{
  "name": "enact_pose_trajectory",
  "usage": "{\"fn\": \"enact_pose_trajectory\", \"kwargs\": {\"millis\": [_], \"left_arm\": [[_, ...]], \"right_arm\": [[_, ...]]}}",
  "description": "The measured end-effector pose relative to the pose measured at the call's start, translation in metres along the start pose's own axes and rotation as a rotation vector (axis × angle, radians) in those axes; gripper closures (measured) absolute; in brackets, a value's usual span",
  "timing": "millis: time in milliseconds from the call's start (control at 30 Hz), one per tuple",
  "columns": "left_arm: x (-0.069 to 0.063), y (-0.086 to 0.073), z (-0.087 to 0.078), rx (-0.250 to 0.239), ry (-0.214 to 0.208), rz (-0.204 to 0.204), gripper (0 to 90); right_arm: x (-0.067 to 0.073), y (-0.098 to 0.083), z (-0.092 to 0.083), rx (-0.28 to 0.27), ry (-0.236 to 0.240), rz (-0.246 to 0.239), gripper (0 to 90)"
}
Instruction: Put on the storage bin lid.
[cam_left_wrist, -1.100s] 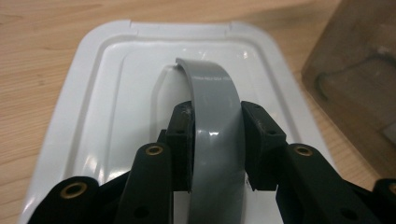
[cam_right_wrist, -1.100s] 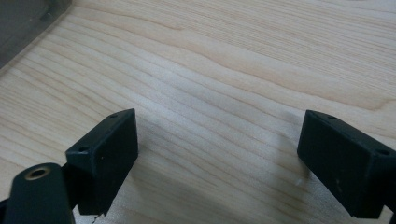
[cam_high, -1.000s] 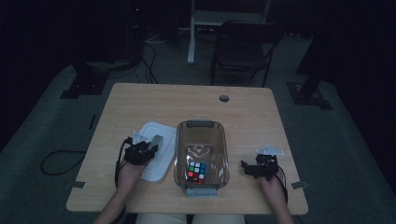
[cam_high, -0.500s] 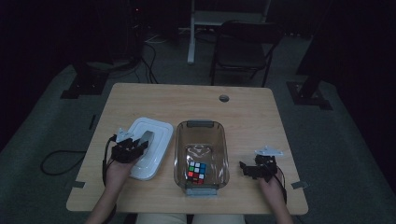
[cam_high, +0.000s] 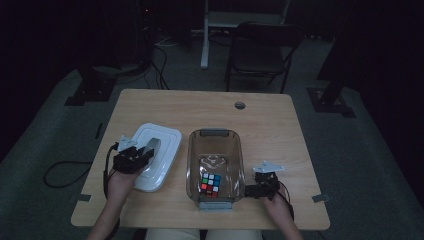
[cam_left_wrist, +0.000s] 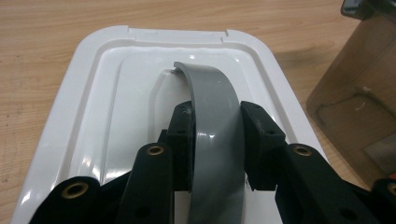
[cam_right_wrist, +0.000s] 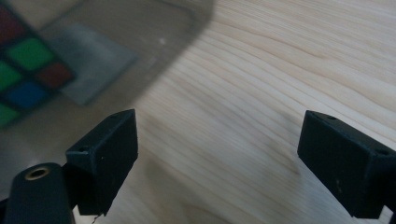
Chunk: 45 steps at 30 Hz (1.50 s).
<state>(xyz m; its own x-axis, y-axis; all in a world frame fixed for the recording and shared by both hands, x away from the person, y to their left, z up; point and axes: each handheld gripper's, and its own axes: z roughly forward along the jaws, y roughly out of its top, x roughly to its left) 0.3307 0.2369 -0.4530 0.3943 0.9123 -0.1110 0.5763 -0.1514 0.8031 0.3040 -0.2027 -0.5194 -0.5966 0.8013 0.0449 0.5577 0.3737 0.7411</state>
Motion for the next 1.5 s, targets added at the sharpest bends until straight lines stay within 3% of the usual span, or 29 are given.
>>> {"fn": "enact_pose_trajectory", "kwargs": {"millis": [167, 333, 733, 1033, 1233, 1500], "left_arm": [[0.001, 0.001, -0.002, 0.0, -0.002, 0.001, 68.6], [0.003, 0.001, -0.002, 0.003, 0.005, -0.007, 68.6], [0.009, 0.011, -0.017, -0.037, 0.021, -0.021, 68.5], [0.008, 0.037, -0.041, -0.096, 0.013, 0.002, 68.6], [0.004, 0.059, -0.061, -0.139, -0.043, 0.021, 68.6], [-0.018, 0.07, -0.062, -0.115, -0.111, 0.086, 68.6]], "right_arm": [[0.007, 0.002, 0.0, -0.017, -0.004, -0.016, 12.5], [0.008, 0.0, 0.001, -0.017, 0.009, 0.0, 12.6], [0.033, 0.004, 0.011, -0.009, 0.048, -0.051, 12.5], [0.046, 0.01, 0.02, -0.003, 0.067, -0.084, 12.5], [0.059, 0.02, 0.03, 0.001, 0.071, -0.123, 12.5], [0.075, 0.037, 0.044, -0.027, 0.09, -0.138, 12.5]]}}
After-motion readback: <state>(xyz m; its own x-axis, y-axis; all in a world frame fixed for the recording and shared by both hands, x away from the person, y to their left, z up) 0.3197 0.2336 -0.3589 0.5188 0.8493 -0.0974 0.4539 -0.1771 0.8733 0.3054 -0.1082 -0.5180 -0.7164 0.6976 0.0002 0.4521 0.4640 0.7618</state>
